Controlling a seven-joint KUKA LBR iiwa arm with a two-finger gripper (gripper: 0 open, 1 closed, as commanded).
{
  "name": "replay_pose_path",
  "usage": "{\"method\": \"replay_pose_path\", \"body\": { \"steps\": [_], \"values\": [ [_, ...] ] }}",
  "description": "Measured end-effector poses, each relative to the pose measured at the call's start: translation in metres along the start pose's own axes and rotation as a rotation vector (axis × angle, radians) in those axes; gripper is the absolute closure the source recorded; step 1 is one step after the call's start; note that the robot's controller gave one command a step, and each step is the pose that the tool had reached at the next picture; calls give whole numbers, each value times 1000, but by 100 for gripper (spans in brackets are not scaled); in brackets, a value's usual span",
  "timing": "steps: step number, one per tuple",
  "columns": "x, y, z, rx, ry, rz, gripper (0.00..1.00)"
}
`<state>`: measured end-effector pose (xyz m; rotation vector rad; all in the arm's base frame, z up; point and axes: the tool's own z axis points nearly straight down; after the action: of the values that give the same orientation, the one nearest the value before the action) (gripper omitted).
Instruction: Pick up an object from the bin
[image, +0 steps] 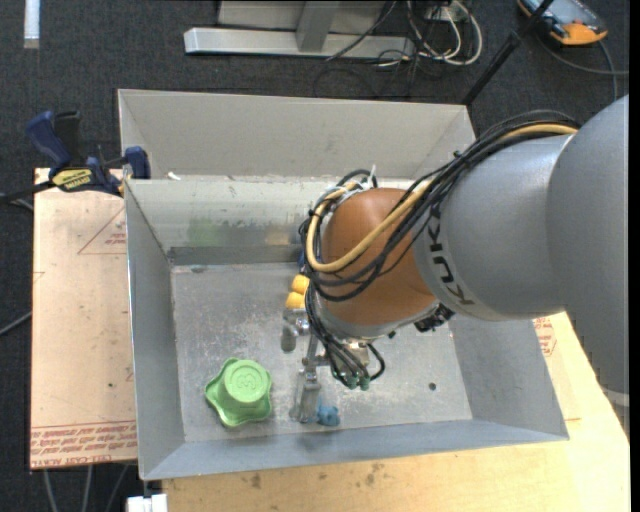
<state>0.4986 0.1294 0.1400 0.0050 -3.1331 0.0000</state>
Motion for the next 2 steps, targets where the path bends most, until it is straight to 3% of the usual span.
{"method": "replay_pose_path", "body": {
  "steps": [1, 2],
  "values": [
    [-24, 58, 53, -3, -7, 16, 0],
    [-25, 55, 50, -2, -8, 23, 100]
  ]
}}
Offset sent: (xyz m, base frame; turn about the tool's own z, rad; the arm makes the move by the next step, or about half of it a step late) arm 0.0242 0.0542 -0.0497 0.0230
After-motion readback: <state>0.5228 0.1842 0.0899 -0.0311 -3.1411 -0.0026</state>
